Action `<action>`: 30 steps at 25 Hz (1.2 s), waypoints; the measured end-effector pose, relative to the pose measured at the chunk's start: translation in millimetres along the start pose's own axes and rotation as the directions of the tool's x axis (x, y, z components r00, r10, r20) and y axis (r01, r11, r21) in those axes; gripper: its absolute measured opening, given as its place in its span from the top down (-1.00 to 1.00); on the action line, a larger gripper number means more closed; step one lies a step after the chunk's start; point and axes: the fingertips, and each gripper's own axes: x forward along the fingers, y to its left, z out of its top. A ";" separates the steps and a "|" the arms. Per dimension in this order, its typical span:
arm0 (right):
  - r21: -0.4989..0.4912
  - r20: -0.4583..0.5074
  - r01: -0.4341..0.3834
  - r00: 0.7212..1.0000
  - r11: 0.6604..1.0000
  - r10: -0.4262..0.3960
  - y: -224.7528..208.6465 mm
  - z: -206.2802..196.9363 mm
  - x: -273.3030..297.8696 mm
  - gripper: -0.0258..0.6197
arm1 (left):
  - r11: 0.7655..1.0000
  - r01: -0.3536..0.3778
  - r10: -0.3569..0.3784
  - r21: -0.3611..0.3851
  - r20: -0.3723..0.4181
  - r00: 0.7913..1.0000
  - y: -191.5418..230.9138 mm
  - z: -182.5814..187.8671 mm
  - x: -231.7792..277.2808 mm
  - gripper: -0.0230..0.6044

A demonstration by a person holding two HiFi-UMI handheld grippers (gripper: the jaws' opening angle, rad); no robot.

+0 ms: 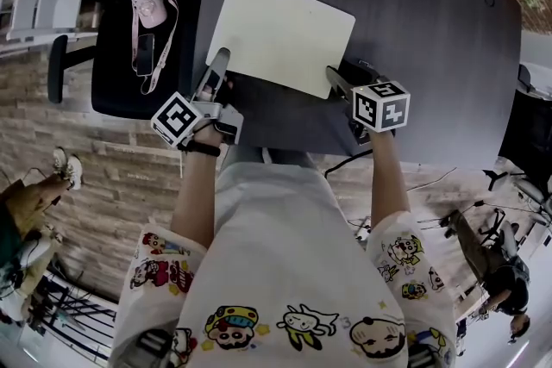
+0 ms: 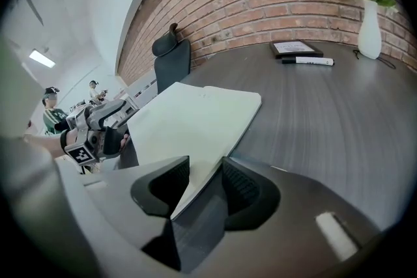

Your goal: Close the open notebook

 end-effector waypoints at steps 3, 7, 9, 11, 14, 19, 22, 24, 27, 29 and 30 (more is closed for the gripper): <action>0.004 0.001 -0.001 1.000 1.000 0.001 0.3 0.1 0.3 0.39 | 0.999 -0.027 0.027 0.035 -0.016 0.999 5.0 6.0 6.5 0.16; 0.009 -0.001 -0.002 1.000 1.000 0.002 -0.1 -0.2 0.6 0.39 | 0.991 -0.095 0.099 0.093 -0.031 0.995 15.6 6.8 6.2 0.83; 0.011 -0.002 -0.002 1.000 1.000 0.002 -0.5 -0.6 0.9 0.40 | 0.990 -0.099 0.103 0.097 -0.032 0.994 17.1 6.4 5.8 0.84; 0.015 -0.002 -0.003 1.000 1.000 0.003 -0.7 -0.8 1.1 0.40 | 0.991 -0.092 0.096 0.099 -0.034 0.995 15.6 6.0 5.4 0.86; 0.023 0.000 -0.004 1.000 1.000 0.004 -0.7 0.0 1.3 0.40 | 0.989 -0.081 0.087 0.122 -0.044 0.995 10.8 6.0 5.3 0.87; 0.032 -0.007 -0.003 1.000 0.999 0.003 -2.3 -1.2 1.8 0.40 | 0.978 -0.058 0.075 0.201 -0.078 0.994 -2.8 1.7 5.1 0.88; 0.036 -0.010 -0.006 1.000 0.999 0.006 -2.3 -1.1 1.8 0.40 | 0.956 -0.037 0.073 0.290 -0.113 0.991 -16.8 -3.3 3.8 0.89; 0.039 -0.008 -0.002 1.000 0.999 0.002 -2.3 -0.3 2.2 0.40 | 0.930 -0.024 0.081 0.366 -0.141 0.987 -26.5 -6.7 3.8 0.90; 0.049 0.005 0.002 1.000 0.999 -0.002 -2.4 0.2 2.7 0.40 | 0.886 -0.009 0.103 0.463 -0.178 0.979 -39.5 -13.1 4.0 0.90; 0.070 0.014 -0.004 1.000 0.998 0.003 -3.1 0.8 1.7 0.41 | 0.858 -0.003 0.121 0.514 -0.197 0.973 -46.4 -18.0 3.7 0.91; 0.083 0.016 -0.007 1.000 0.997 0.006 -3.8 1.3 1.0 0.42 | 0.844 -0.001 0.131 0.536 -0.205 0.970 -49.3 -20.3 3.7 0.91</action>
